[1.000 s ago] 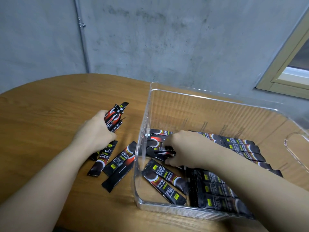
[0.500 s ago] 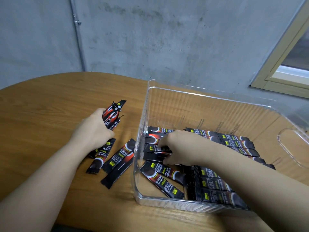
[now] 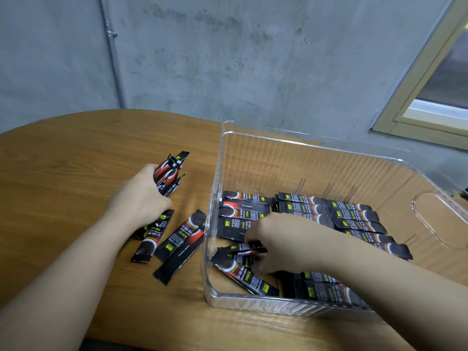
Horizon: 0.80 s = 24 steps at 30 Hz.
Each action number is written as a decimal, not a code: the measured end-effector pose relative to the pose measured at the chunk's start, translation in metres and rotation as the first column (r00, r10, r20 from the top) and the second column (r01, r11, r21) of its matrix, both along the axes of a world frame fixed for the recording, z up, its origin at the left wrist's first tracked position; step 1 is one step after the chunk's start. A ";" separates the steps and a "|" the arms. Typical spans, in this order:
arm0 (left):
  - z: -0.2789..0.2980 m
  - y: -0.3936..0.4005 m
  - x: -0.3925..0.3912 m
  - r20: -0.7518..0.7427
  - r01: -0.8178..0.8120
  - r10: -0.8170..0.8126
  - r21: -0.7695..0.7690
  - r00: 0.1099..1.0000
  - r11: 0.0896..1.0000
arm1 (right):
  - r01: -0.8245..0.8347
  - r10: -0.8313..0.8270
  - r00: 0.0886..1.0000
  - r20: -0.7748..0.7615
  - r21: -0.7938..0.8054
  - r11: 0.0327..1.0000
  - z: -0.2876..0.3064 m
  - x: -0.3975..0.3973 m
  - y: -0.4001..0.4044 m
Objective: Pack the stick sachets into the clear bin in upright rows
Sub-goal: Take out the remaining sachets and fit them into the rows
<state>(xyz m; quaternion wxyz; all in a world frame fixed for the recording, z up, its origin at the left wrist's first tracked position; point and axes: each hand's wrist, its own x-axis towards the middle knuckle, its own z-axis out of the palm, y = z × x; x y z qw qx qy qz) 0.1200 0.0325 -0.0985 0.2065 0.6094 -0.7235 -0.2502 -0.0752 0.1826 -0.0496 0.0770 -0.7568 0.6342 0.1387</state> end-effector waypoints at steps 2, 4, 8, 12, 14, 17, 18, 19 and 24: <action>0.000 0.000 0.000 -0.002 0.003 -0.003 0.004 1.000 1.000 | -0.006 0.007 1.000 0.020 -0.016 1.000 -0.003 -0.001 -0.001; 0.001 0.001 0.000 -0.004 0.004 -0.004 0.006 1.000 1.000 | -0.024 0.025 0.999 0.036 -0.045 0.999 -0.007 -0.002 -0.004; 0.001 0.001 0.000 -0.002 0.006 -0.006 0.004 1.000 1.000 | -0.024 0.030 0.998 0.056 -0.108 0.994 -0.005 -0.005 -0.007; 0.000 0.000 0.000 0.003 0.013 -0.013 0.001 1.000 1.000 | 0.003 -0.004 0.988 0.152 0.006 1.000 0.006 -0.001 0.003; 0.000 0.000 0.000 0.001 0.014 -0.014 0.003 1.000 1.000 | -0.027 0.022 0.992 0.123 0.039 0.999 0.003 0.005 0.007; 0.000 0.000 0.000 -0.006 0.011 -0.011 -0.003 1.000 1.000 | -0.061 0.058 0.996 0.068 0.041 0.997 -0.002 0.010 0.009; -0.001 0.000 0.001 -0.011 0.008 -0.008 -0.012 1.000 1.000 | -0.067 0.064 0.996 0.063 0.038 0.997 -0.002 0.010 0.009; -0.002 0.000 0.001 -0.014 0.005 -0.005 -0.018 1.000 1.000 | -0.071 0.069 0.996 0.057 0.038 0.997 -0.001 0.010 0.009; -0.002 -0.001 0.001 -0.015 0.005 -0.005 -0.017 1.000 1.000 | -0.070 0.069 0.996 0.054 0.019 0.997 -0.002 0.009 0.007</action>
